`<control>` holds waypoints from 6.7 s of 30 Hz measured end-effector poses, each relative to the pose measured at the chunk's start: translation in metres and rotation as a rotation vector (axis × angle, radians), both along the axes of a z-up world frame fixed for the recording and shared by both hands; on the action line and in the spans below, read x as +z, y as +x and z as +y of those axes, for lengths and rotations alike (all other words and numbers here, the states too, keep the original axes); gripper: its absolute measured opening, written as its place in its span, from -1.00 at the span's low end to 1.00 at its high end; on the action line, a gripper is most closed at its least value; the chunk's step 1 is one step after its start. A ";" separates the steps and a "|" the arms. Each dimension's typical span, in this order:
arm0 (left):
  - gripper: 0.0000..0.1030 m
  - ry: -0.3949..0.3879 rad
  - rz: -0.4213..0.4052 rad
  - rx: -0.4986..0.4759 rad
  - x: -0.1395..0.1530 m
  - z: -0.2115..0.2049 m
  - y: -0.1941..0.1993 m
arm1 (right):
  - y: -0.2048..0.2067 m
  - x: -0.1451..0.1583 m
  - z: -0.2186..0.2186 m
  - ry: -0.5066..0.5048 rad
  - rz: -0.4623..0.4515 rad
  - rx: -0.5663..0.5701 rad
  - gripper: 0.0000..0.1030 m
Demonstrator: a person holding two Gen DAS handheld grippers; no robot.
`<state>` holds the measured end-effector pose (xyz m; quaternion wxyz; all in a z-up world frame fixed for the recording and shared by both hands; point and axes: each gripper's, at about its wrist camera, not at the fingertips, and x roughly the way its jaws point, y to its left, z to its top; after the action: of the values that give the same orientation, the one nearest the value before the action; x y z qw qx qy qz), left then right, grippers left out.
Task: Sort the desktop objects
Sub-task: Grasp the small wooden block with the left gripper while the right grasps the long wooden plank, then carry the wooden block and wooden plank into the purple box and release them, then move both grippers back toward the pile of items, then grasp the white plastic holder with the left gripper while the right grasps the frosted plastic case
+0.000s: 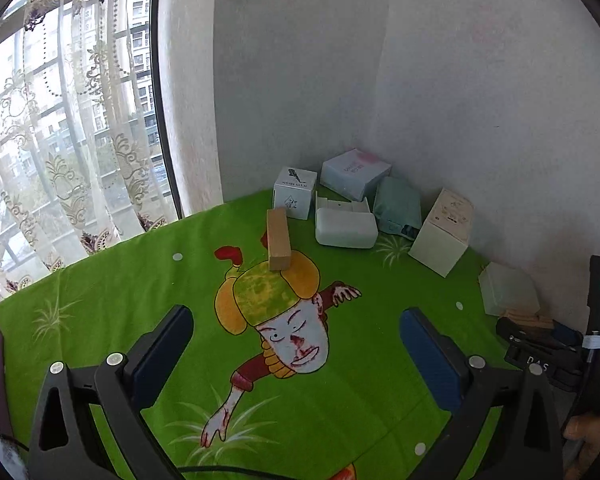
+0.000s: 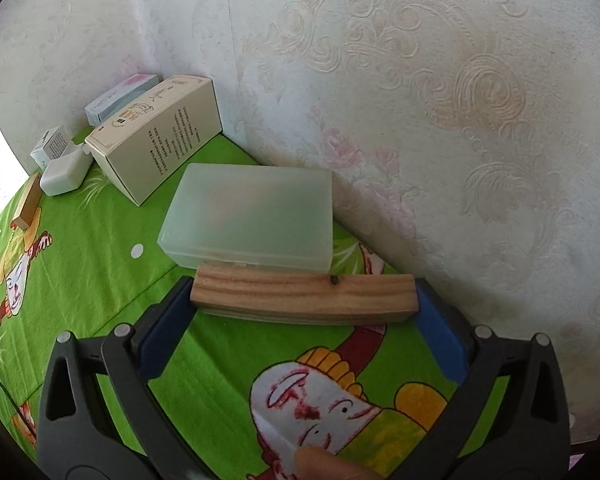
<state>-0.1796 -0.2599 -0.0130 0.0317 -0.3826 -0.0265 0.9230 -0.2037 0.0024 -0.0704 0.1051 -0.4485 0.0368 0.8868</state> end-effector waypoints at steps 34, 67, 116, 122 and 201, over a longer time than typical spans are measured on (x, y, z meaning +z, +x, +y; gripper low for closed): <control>-0.62 -0.028 0.019 0.134 0.021 -0.017 0.027 | 0.040 0.038 -0.013 -0.057 0.091 0.068 0.95; -0.61 0.094 0.293 0.769 0.108 -0.260 0.324 | 0.201 0.167 -0.378 -0.132 0.338 0.966 0.95; 0.73 0.072 0.258 0.336 0.100 -0.121 0.208 | 0.089 0.077 -0.097 0.009 0.226 0.154 0.99; 0.88 0.082 0.235 0.285 0.094 -0.101 0.185 | 0.061 0.057 -0.068 0.057 0.162 -0.006 0.99; 0.23 -0.061 -0.022 0.081 0.009 0.032 0.008 | 0.030 0.041 -0.047 -0.001 0.084 0.028 0.60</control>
<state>-0.1714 -0.2275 -0.0044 -0.0177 -0.3922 -0.0142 0.9196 -0.1736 -0.0445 -0.0293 0.0910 -0.4113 0.0354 0.9063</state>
